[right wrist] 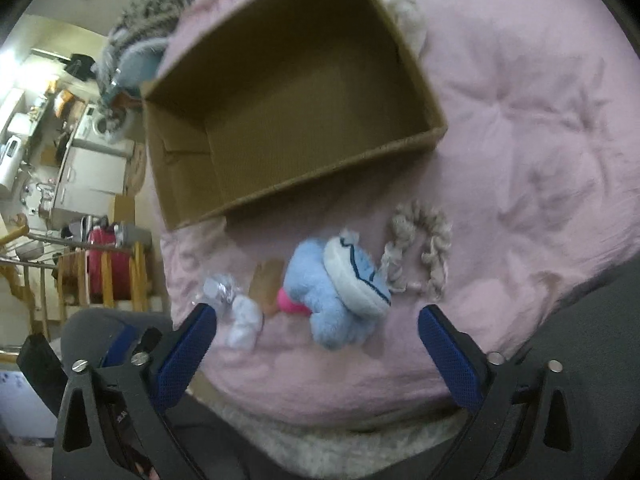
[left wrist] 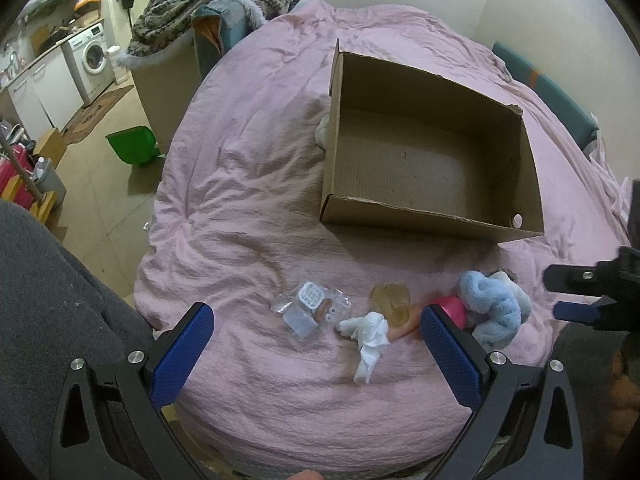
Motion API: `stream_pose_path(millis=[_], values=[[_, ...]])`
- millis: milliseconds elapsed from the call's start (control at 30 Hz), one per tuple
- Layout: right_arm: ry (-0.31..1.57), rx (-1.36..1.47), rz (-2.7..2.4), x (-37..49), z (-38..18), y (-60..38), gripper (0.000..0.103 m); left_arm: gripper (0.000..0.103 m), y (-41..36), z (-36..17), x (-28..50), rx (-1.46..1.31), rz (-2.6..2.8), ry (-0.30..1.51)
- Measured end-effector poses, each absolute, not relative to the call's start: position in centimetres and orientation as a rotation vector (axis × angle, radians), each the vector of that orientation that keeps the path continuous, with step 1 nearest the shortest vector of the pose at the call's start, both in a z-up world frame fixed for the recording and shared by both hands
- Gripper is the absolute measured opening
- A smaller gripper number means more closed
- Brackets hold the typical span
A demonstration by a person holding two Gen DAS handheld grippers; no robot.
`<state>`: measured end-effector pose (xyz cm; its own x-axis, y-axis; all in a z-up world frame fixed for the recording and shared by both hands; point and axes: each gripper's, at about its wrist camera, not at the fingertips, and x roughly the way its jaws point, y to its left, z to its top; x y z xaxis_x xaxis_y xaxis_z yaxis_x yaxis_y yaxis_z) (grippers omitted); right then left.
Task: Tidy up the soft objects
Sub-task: 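Grasp the blue plush and white fish plush together with the right gripper, then drop the plushes into the box while the left gripper drops the clear bag in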
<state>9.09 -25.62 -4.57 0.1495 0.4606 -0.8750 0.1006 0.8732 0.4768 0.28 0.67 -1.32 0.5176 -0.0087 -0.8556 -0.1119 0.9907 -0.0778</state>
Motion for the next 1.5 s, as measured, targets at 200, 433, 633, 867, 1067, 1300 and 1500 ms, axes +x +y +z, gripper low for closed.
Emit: stream_pose_path(millis=[200, 433, 633, 867, 1067, 1300, 1500], values=[[1.485, 0.236, 0.273, 9.8, -7.1, -20.9, 0.09, 0.103, 0.8, -1.6, 0.7, -0.136, 0.059, 1.064], [1.488, -0.03, 0.243, 10.4, -10.2, -17.4, 0.047, 0.103, 0.9, -1.9, 0.9, -0.144, 0.063, 1.086], [1.446, 0.053, 0.303, 10.3, -9.8, -17.8, 0.032, 0.103, 1.2, -2.0, 1.2, -0.151, 0.058, 1.105], [1.302, 0.257, 0.383, 9.8, -5.1, -20.9, 0.032, 0.103, 2.1, -2.3, 2.7, -0.191, 0.064, 1.176], [1.202, 0.347, 0.425, 8.7, -3.6, -23.3, 0.032, 0.097, 3.1, -2.4, 5.5, -0.207, 0.024, 1.255], [1.171, 0.419, 0.427, 9.0, -4.1, -25.0, 0.032, 0.084, 4.9, -4.5, 8.7, -0.233, 0.025, 1.398], [1.177, 0.437, 0.431, 9.4, -4.3, -25.0, 0.032, 0.071, 3.8, -8.4, 9.6, -0.239, 0.01, 1.509]])
